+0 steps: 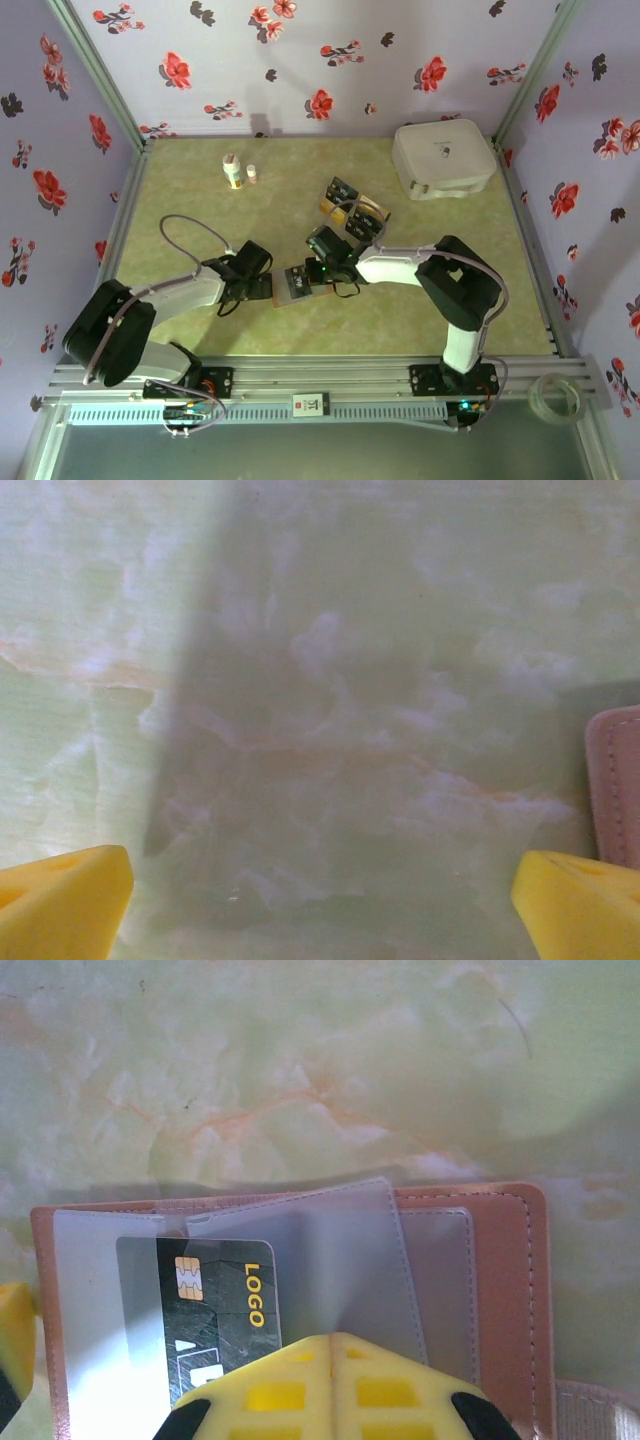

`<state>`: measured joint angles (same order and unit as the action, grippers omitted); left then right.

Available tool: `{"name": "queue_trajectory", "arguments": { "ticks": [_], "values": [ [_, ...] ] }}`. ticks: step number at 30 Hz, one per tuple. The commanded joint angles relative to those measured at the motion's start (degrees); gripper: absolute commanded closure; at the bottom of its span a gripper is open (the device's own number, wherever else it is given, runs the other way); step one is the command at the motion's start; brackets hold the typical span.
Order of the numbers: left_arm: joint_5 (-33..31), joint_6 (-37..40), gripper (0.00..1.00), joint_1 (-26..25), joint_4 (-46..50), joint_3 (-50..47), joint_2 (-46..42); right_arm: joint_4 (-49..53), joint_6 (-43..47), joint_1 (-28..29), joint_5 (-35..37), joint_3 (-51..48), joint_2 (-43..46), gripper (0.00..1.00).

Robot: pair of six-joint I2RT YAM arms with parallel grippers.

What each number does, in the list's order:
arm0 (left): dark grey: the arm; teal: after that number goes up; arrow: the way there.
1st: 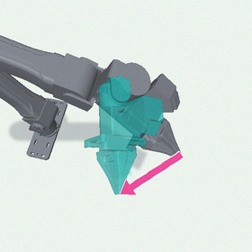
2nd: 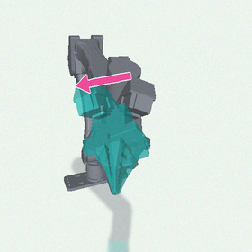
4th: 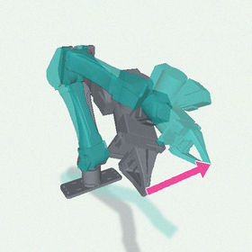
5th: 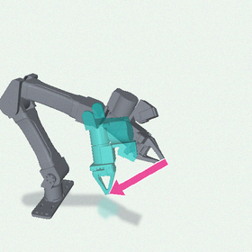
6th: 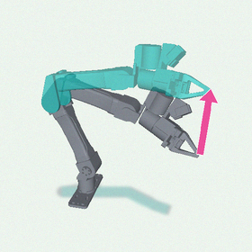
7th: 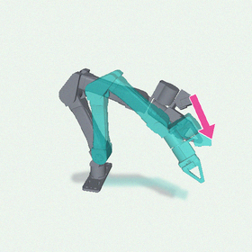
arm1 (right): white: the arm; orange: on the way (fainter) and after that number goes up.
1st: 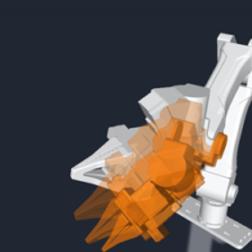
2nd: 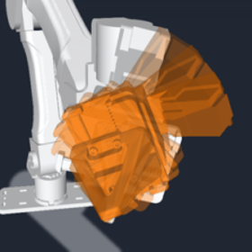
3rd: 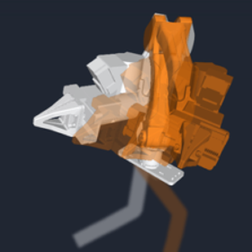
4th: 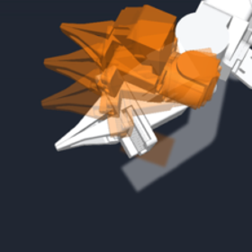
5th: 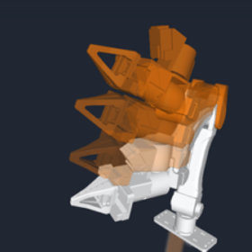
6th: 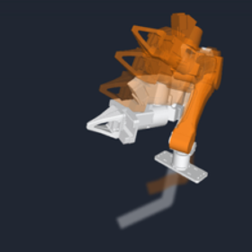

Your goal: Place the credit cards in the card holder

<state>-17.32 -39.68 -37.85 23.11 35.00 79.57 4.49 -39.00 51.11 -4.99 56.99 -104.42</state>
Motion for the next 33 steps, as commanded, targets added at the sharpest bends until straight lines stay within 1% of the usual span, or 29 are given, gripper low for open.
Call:
{"name": "queue_trajectory", "arguments": {
  "ticks": [1, 19, 25, 33],
  "values": [
    [0.4, 1.1, 0.0, 0.5, -1.4, 0.1, 2.2, 0.1, -0.5, 0.8, -1.1, 1.5, -1.2, 0.95],
    [0.7, 1.2, 0.0, 0.5, -2.2, 0.0, 2.7, -0.6, -1.7, 3.7, -2.3, 3.6, -2.1, 0.95],
    [0.8, 1.1, 0.0, 0.5, -2.3, 0.2, 2.7, 1.6, 0.0, 2.5, 0.8, 2.6, 0.1, 0.95],
    [0.8, 1.3, 0.0, 0.5, -2.4, 0.5, 2.8, 1.3, 0.2, -0.3, 0.9, -1.8, 2.2, 0.95]
  ]
}}
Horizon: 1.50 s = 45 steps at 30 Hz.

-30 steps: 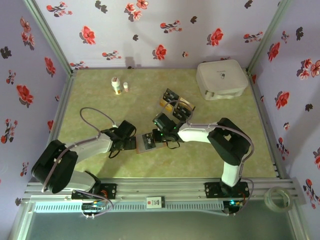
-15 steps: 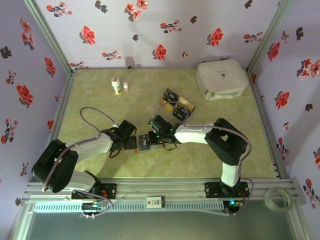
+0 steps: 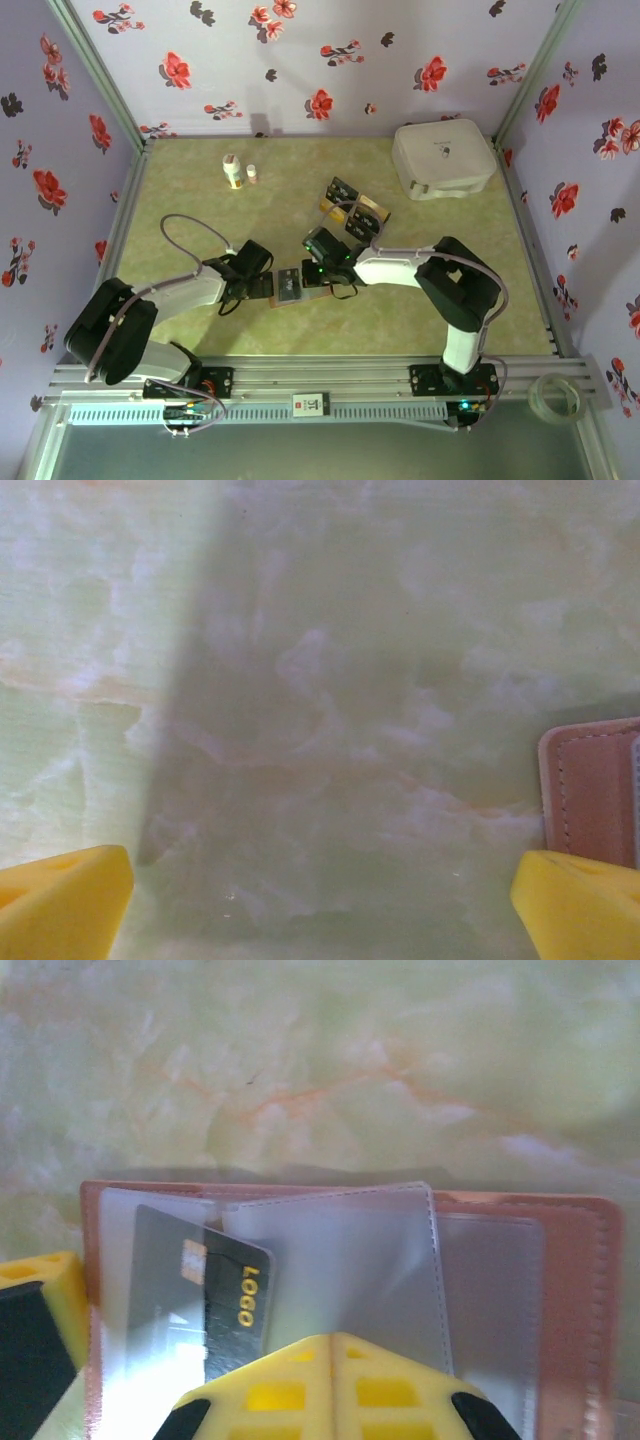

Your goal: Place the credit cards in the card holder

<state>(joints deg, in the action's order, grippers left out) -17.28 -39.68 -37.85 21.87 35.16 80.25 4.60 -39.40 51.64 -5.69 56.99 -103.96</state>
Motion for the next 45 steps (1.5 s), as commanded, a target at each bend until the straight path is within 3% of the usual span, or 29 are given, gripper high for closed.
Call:
{"name": "queue_trajectory", "arguments": {
  "ticks": [1, 17, 45],
  "values": [
    [0.7, 1.2, 0.0, 0.5, -1.1, 0.4, 2.2, 1.1, 0.6, -1.1, 1.6, -2.4, 2.1, 0.95],
    [1.2, 2.6, 0.0, 0.5, -0.3, 2.9, 2.5, 3.4, 0.4, -1.9, 2.1, -4.2, 10.1, 0.95],
    [1.3, 2.7, 0.0, 0.5, -1.2, 3.2, 5.0, -0.2, 0.5, -0.7, -3.3, 4.9, -3.1, 0.96]
  ]
}}
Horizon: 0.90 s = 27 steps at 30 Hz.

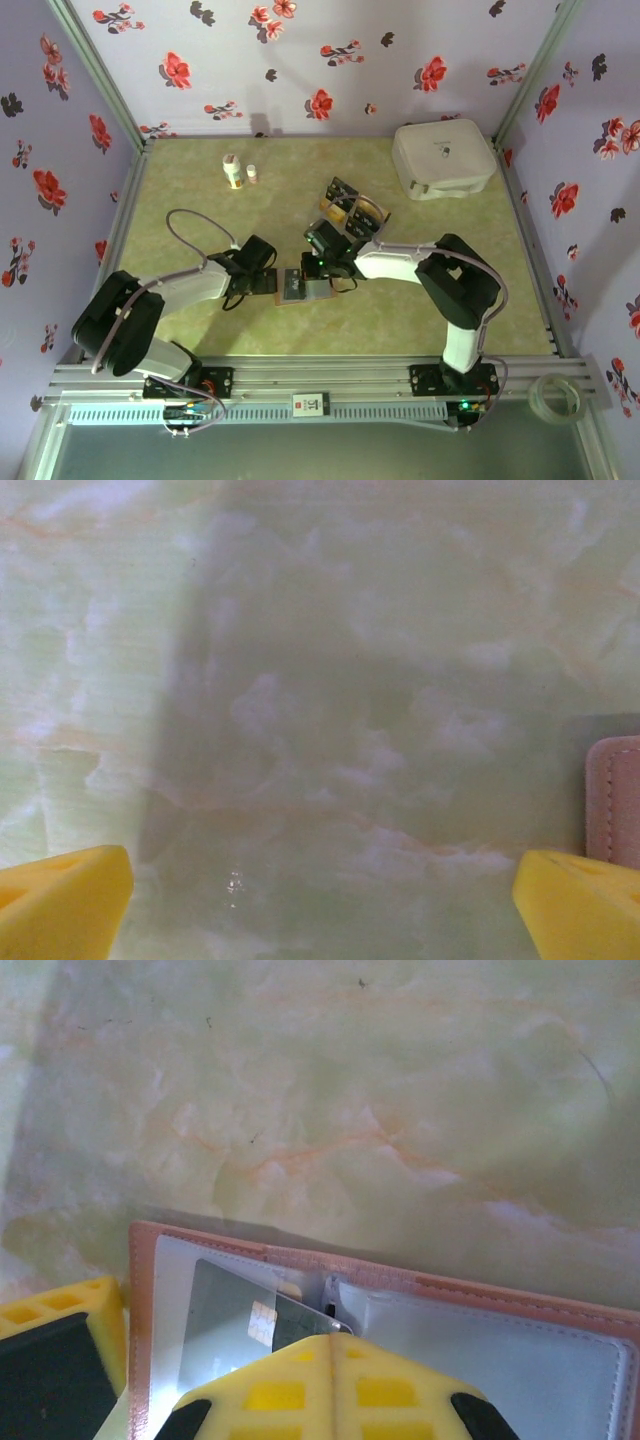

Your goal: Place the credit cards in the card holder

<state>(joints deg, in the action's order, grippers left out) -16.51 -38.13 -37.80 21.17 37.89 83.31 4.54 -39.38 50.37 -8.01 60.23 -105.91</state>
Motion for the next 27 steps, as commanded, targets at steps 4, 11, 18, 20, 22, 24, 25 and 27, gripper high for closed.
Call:
{"name": "queue_trajectory", "arguments": {
  "ticks": [4, 11, 18, 20, 22, 24, 25, 27],
  "values": [
    [0.7, 1.1, 0.0, 0.4, -0.6, 0.6, 2.4, -0.3, 0.2, 0.8, -1.3, 2.2, -2.2, 0.96],
    [0.9, 1.1, 0.0, 0.4, -1.0, 0.6, 2.8, -0.6, -0.3, 1.7, -2.0, 3.7, -3.8, 0.96],
    [1.0, 1.0, 0.0, 0.4, -0.9, 0.6, 2.8, -0.6, -0.4, 2.4, -3.1, 4.9, -3.9, 0.97],
    [1.1, 1.0, 0.0, 0.4, -0.6, 0.8, 2.3, -0.4, -0.4, 2.3, -2.8, 4.4, -2.3, 0.97],
    [1.1, 0.9, 0.0, 0.3, 0.1, 1.0, 1.2, -0.2, -0.3, 2.3, -2.0, 3.4, -0.3, 0.97],
    [1.1, 0.6, 0.0, 0.3, 0.8, 1.0, -0.4, -0.1, -0.3, 2.3, -1.0, 2.2, 2.0, 0.96],
    [1.1, 0.2, 0.0, 0.3, 1.3, 0.9, -1.5, -0.1, -0.3, 2.3, -0.6, 1.5, 3.1, 0.95],
    [1.1, -0.2, 0.0, 0.3, 2.2, 0.6, -3.5, -0.1, -0.4, 2.3, 0.0, -0.1, 4.9, 0.95]
  ]
}}
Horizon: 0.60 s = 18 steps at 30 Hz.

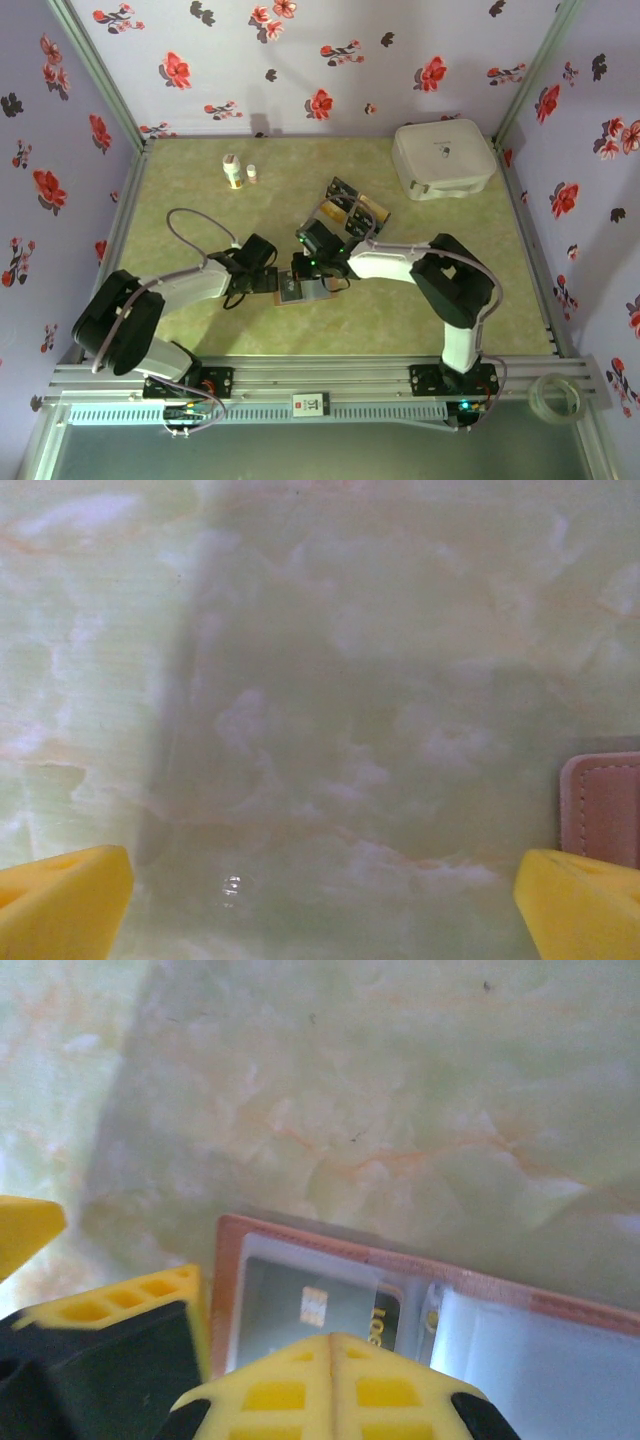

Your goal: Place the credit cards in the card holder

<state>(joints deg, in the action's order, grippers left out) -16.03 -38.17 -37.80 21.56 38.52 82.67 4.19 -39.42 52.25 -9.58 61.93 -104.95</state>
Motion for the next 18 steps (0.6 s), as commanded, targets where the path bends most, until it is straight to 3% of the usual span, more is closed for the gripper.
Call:
{"name": "queue_trajectory", "arguments": {
  "ticks": [1, 8, 18],
  "values": [
    [0.6, -0.5, 0.0, 0.3, 2.2, -0.1, -3.9, 0.1, -0.4, 0.4, 1.8, -2.8, 4.8, 0.95],
    [0.5, -1.2, 0.0, 0.3, 4.2, -2.4, -7.8, -2.1, -1.8, 0.5, 1.5, -7.3, 6.4, 0.95],
    [0.9, -1.9, 0.0, 0.1, 3.2, -3.6, -6.0, -5.0, -3.3, 1.2, 0.1, -7.7, 3.5, 0.96]
  ]
}}
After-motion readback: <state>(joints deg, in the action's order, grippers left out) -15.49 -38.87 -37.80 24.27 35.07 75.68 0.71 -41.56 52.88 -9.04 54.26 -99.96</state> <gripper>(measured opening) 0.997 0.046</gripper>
